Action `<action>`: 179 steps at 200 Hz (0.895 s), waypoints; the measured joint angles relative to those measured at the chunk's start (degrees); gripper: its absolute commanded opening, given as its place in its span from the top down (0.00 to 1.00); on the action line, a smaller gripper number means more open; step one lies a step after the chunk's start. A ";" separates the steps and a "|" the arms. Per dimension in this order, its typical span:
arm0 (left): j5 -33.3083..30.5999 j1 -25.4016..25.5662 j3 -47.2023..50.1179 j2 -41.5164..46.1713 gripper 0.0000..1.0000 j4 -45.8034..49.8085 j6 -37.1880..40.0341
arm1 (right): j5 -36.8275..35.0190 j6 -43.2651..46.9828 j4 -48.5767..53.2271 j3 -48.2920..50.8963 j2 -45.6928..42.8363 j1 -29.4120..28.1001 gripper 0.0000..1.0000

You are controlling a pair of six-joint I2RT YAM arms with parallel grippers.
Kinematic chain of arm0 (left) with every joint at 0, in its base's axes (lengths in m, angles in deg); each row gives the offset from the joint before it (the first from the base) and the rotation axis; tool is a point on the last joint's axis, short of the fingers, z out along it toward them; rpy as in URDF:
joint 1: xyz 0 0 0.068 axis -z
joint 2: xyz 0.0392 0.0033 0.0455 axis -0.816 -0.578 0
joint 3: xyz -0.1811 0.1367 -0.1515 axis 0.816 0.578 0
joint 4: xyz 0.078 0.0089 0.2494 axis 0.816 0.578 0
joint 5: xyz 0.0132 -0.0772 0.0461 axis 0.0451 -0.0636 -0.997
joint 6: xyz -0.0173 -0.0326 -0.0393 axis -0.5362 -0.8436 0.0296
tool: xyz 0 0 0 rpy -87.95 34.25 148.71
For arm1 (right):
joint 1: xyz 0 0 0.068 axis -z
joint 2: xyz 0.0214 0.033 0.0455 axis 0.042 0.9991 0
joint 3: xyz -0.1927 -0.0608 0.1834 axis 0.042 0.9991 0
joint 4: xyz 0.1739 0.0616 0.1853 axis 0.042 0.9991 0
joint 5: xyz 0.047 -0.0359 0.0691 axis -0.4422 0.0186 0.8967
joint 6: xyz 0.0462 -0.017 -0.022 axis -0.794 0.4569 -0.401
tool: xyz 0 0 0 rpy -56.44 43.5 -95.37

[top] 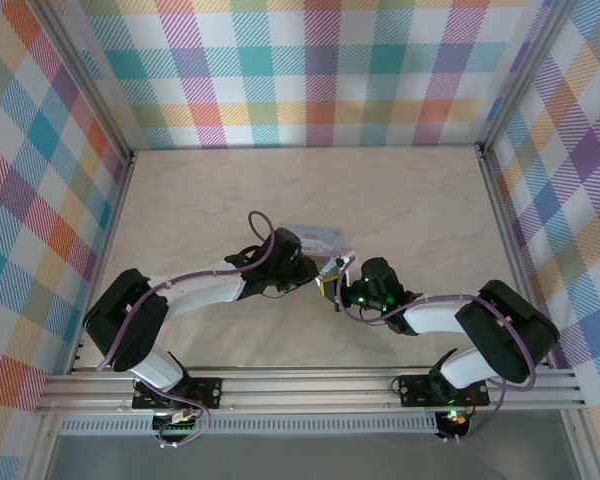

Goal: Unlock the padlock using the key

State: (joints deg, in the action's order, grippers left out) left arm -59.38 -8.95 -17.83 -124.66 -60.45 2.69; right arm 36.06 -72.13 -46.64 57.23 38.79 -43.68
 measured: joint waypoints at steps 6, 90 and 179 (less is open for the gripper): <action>0.02 0.00 0.00 0.00 0.97 0.02 -0.02 | 0.00 0.24 0.07 0.00 0.00 0.00 1.00; -0.07 0.48 0.00 0.02 0.97 0.42 1.09 | 0.17 0.96 3.63 0.00 -2.71 0.02 1.00; -0.68 0.55 0.09 0.02 0.98 0.20 -0.09 | 0.15 -0.07 2.03 -0.02 -1.70 0.00 1.00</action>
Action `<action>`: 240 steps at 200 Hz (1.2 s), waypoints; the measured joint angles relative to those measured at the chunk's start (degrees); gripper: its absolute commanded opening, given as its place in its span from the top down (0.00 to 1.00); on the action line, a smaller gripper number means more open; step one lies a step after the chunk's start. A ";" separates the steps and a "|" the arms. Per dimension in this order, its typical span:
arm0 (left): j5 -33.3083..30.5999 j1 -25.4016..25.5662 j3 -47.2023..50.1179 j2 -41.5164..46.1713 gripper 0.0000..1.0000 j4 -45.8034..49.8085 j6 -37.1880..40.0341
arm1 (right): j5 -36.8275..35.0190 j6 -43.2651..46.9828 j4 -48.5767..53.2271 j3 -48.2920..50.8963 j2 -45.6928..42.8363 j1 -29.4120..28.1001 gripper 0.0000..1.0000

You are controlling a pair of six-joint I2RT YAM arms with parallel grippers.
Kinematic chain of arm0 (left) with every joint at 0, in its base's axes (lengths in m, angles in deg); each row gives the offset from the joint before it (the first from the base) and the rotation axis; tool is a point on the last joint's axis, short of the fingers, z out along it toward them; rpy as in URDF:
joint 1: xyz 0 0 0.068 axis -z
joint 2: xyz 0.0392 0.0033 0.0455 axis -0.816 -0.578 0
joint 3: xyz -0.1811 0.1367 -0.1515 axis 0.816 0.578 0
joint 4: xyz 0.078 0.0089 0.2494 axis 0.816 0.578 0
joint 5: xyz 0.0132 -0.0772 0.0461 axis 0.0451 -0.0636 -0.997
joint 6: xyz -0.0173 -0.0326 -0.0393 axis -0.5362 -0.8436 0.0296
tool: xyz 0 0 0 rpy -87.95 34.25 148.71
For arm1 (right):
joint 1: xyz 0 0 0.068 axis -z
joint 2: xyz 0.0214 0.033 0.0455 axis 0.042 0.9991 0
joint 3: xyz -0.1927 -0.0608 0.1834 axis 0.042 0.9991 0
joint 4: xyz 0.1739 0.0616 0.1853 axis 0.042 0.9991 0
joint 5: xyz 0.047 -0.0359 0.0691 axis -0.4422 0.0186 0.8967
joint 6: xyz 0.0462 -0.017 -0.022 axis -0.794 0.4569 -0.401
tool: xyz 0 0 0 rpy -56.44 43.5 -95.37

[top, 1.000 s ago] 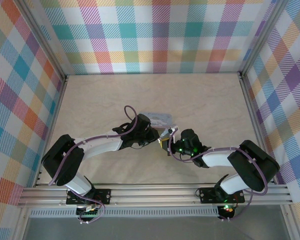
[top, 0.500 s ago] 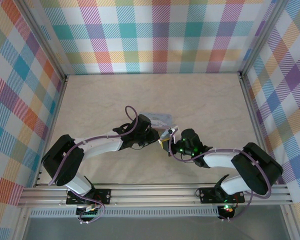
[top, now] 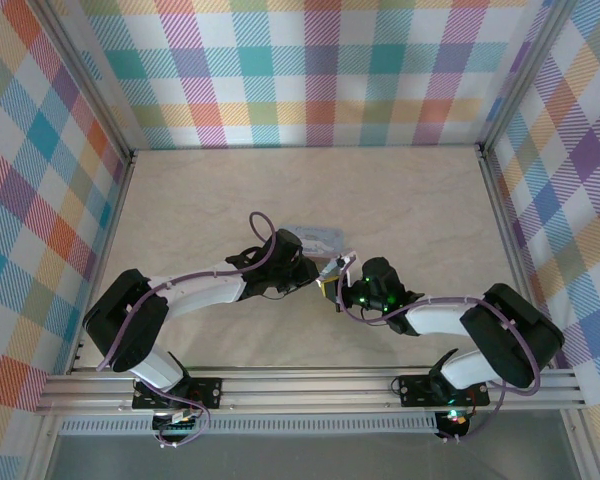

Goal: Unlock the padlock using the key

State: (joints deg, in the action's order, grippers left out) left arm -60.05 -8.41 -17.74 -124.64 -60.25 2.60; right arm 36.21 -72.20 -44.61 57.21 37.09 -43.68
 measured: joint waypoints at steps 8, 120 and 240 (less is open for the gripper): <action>-0.09 0.00 0.07 0.00 0.98 -0.04 -0.22 | 0.02 -0.15 -0.20 -0.09 0.28 0.00 1.00; -1.79 0.07 0.28 -2.29 0.99 -0.68 -1.90 | 0.87 -2.71 -2.32 -1.49 6.01 0.00 1.00; -1.70 0.22 0.09 -2.32 0.99 -1.92 -1.90 | -0.42 -2.10 0.22 -1.49 3.41 0.24 1.00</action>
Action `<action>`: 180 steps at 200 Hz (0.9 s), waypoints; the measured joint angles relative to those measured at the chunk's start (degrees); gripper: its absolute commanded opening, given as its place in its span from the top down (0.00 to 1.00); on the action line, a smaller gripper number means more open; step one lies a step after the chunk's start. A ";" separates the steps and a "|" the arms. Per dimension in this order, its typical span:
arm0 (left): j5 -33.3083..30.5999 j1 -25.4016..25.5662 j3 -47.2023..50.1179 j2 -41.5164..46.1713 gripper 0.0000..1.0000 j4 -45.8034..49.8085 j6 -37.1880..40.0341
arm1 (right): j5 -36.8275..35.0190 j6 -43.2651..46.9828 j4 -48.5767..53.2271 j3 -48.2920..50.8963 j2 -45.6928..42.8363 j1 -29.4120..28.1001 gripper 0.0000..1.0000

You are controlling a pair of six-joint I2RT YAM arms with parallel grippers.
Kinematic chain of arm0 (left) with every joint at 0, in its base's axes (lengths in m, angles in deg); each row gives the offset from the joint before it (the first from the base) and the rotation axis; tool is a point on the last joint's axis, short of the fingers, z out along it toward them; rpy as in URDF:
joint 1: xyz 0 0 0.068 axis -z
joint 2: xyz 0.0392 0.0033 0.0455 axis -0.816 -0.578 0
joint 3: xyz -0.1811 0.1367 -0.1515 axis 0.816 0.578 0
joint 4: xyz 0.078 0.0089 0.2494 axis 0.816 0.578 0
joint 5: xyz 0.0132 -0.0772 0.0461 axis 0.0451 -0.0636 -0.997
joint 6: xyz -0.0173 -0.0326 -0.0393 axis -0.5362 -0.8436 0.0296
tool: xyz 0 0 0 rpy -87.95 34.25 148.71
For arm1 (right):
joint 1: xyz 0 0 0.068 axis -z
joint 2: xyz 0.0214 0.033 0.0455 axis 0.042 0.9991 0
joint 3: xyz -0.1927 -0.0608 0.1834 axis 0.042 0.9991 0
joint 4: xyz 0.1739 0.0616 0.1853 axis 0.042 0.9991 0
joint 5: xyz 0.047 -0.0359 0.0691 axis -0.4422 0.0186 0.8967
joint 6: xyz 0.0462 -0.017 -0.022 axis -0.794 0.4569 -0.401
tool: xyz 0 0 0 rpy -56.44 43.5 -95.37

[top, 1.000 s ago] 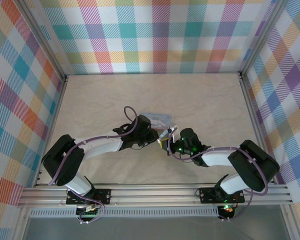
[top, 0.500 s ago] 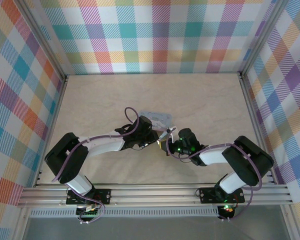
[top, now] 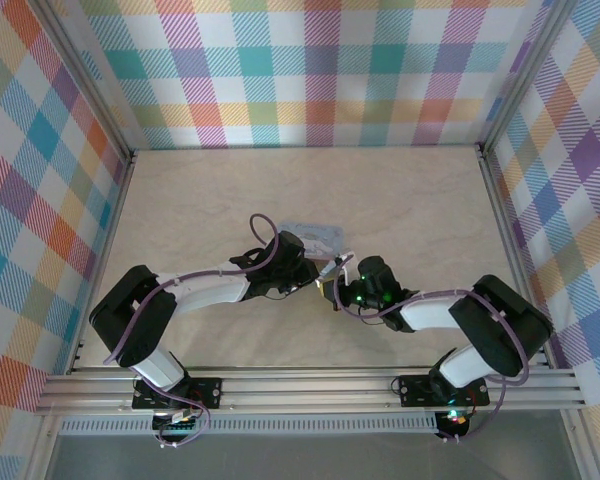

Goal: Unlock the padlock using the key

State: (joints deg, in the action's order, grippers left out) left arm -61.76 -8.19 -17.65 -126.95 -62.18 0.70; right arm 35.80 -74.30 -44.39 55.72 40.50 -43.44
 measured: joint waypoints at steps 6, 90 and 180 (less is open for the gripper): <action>0.04 0.04 -0.07 0.00 0.99 -0.07 0.02 | -0.11 0.31 0.46 0.00 -0.35 0.11 1.00; 0.07 0.33 -4.04 0.39 0.99 5.18 1.14 | -0.74 1.22 0.37 1.46 -3.74 0.13 1.00; 0.92 0.35 -5.31 0.50 0.99 7.72 2.23 | -1.51 1.14 -1.60 3.48 -5.27 -0.66 1.00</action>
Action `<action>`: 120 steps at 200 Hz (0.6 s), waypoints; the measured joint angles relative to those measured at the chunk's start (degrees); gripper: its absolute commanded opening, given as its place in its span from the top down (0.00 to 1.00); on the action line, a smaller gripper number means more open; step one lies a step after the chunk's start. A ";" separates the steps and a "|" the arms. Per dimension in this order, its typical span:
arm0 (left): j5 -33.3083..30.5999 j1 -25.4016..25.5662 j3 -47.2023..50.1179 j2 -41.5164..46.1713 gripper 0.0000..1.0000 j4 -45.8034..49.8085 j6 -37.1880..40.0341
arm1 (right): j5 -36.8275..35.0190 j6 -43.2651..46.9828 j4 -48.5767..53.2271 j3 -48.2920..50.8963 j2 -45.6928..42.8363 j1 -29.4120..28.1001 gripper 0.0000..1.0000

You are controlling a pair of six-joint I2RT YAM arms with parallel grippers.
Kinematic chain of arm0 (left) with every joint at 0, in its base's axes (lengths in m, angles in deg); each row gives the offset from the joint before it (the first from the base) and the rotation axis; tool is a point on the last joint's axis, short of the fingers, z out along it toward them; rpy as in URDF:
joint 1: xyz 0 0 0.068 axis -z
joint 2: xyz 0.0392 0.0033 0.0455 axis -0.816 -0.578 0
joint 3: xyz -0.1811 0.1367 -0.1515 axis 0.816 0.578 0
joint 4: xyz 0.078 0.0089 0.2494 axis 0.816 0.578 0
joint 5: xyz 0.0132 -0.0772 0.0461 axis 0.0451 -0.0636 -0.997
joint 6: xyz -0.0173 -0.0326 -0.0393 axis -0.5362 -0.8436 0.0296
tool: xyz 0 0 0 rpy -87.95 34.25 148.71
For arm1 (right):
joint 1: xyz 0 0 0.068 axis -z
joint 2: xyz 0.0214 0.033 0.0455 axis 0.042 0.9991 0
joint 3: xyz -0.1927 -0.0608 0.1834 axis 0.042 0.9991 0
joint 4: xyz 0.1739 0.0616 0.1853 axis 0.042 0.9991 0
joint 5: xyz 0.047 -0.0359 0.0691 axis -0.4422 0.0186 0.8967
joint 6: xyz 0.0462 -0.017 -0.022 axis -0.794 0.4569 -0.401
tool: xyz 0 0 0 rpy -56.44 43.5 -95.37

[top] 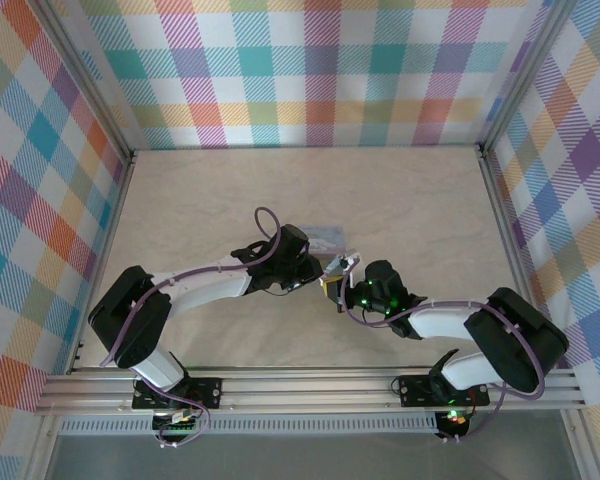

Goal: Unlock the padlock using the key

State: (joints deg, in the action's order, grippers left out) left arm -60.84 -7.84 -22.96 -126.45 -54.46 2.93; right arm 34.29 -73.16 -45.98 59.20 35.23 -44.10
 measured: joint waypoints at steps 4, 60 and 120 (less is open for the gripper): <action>0.02 0.00 -0.07 0.00 0.99 0.15 0.02 | 0.00 0.00 -0.07 0.07 0.00 -0.04 1.00; 0.11 -0.11 -0.20 0.00 0.98 0.46 0.68 | -0.24 0.00 -0.68 0.46 0.00 -0.37 1.00; -0.55 -0.11 -0.20 0.00 0.99 0.33 0.83 | 0.48 -0.04 -1.05 2.27 -1.73 -1.33 1.00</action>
State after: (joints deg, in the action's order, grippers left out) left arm -61.39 -7.95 -23.16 -126.45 -54.13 3.76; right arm 34.77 -73.21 -47.03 61.47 33.50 -45.43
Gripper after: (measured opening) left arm 0.221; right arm 0.066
